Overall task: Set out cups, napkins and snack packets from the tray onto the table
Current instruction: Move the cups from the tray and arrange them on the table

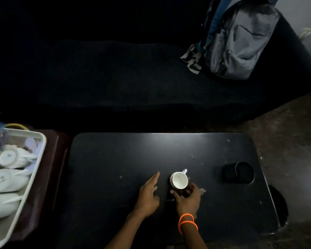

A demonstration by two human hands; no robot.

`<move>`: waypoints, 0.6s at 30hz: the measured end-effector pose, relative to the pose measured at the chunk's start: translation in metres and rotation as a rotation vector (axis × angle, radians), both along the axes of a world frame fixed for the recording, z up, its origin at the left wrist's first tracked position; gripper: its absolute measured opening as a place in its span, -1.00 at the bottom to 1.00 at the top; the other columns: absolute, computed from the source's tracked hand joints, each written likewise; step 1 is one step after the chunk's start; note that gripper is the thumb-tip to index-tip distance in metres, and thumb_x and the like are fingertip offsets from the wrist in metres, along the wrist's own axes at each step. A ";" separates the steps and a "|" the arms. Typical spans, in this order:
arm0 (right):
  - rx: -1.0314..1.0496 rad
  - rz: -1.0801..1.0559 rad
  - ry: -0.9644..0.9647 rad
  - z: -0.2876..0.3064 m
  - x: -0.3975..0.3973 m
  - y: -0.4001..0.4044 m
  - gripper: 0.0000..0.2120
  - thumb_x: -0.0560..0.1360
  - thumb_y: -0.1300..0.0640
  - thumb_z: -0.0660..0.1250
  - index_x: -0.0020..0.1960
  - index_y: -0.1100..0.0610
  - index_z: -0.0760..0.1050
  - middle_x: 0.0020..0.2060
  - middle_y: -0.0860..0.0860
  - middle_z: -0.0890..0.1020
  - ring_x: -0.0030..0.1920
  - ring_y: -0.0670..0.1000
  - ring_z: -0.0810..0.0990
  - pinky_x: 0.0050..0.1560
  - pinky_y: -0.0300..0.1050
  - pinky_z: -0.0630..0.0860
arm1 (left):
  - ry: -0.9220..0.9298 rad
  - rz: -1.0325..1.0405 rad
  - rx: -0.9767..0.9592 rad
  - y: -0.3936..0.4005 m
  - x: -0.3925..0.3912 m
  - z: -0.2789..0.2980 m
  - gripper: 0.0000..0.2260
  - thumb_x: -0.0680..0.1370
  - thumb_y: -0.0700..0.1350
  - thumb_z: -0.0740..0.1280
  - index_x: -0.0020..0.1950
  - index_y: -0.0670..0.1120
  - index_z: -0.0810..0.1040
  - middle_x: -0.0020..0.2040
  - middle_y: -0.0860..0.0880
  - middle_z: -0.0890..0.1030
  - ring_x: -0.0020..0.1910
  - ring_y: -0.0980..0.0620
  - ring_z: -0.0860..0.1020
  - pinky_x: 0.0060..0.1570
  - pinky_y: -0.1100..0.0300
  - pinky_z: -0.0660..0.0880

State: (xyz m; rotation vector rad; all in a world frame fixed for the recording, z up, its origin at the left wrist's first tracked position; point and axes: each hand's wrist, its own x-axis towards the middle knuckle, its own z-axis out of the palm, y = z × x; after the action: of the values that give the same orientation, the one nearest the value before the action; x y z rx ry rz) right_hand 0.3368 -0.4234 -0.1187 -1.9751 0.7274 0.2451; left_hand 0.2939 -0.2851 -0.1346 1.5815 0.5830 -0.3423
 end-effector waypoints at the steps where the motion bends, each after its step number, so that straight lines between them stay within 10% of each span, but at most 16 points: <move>1: -0.052 -0.034 0.037 0.000 -0.008 0.001 -0.26 0.19 0.41 0.65 0.31 0.36 0.46 0.16 0.27 0.58 0.10 0.24 0.61 0.12 0.12 0.58 | 0.016 0.044 0.028 0.010 -0.012 0.001 -0.21 0.38 -0.57 0.16 0.58 -0.14 0.30 0.53 -0.11 0.39 0.46 0.03 0.42 0.31 0.36 0.43; 6: -0.117 -0.046 0.173 0.007 -0.064 0.052 -0.49 0.28 0.32 0.63 0.14 0.42 0.51 0.03 0.39 0.59 0.02 0.28 0.59 0.07 -0.03 0.44 | 0.011 0.334 0.210 0.079 -0.072 0.020 -0.44 0.45 -0.45 0.36 0.32 0.06 0.55 0.26 -0.07 0.67 0.03 0.23 0.66 -0.03 0.40 0.57; 10: -0.006 0.332 0.229 0.020 -0.106 0.143 -0.59 0.37 0.21 0.59 0.15 0.30 0.57 0.02 0.24 0.65 -0.14 0.11 0.58 0.03 -0.14 0.43 | -0.075 0.552 0.467 0.158 -0.139 0.054 -0.56 0.48 -0.32 0.40 0.16 0.20 0.63 0.02 0.08 0.70 -0.11 0.15 0.68 -0.06 0.14 0.65; 18: 0.198 1.132 -0.134 0.076 -0.164 0.325 -0.75 0.42 0.10 0.49 0.08 0.13 0.65 -0.04 0.02 0.63 -0.02 0.01 0.61 0.09 -0.11 0.55 | 0.075 1.042 0.960 0.302 -0.260 0.083 -0.63 0.59 0.06 0.36 0.34 -0.08 0.54 0.22 -0.13 0.46 0.13 -0.23 0.55 0.17 -0.16 0.55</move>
State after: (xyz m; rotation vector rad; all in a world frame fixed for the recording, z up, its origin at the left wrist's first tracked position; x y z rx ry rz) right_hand 0.1727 -0.0986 -0.0431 -1.9807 -0.5547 0.7974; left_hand 0.0341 0.0167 -0.0515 1.8731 1.6794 0.7803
